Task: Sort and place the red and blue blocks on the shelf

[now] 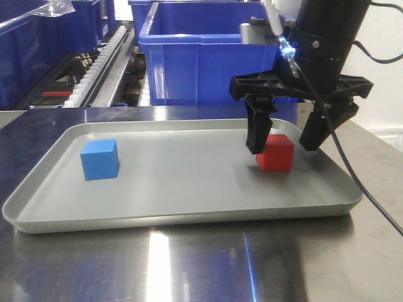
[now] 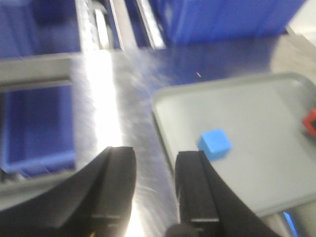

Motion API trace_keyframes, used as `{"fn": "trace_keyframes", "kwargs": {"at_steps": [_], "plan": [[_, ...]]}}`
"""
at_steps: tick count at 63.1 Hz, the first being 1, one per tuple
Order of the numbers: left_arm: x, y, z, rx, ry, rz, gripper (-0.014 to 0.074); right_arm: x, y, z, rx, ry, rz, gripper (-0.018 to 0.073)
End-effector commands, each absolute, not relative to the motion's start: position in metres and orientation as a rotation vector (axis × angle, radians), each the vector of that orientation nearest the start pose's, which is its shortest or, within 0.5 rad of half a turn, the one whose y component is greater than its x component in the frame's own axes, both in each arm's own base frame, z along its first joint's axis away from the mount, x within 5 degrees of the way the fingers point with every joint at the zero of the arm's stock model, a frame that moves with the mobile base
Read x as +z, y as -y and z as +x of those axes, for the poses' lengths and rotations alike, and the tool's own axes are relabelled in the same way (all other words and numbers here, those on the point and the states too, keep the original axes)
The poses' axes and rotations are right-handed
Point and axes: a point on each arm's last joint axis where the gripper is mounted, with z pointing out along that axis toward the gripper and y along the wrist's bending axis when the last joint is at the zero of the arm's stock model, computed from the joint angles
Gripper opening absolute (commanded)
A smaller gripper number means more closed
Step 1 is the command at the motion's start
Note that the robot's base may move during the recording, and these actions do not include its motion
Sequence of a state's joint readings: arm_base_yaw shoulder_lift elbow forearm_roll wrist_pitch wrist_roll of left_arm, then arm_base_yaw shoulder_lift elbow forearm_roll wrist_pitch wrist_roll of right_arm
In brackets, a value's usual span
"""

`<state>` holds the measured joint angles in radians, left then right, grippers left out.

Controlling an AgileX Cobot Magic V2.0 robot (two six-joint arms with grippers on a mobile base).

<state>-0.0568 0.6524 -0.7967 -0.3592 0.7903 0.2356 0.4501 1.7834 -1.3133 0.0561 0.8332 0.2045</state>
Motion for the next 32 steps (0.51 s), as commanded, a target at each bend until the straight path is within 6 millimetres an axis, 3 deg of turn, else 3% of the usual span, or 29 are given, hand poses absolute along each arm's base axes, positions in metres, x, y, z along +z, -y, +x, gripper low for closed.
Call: {"fn": "trace_keyframes", "kwargs": {"at_steps": [1, 14, 32], "plan": [[0.375, 0.035, 0.127, -0.406, -2.056, 0.162, 0.032, 0.261, -0.169, 0.332, 0.285, -2.68, -0.279, 0.0592], [0.373, 0.049, 0.154, -0.597, -2.179, 0.14, 0.032, 0.264, -0.177, 0.332, 0.3, -2.63, -0.291, 0.0592], [0.36, 0.077, 0.181, -0.706, -2.253, 0.223, 0.032, 0.257, -0.172, 0.333, 0.201, -2.666, -0.289, 0.0592]]}}
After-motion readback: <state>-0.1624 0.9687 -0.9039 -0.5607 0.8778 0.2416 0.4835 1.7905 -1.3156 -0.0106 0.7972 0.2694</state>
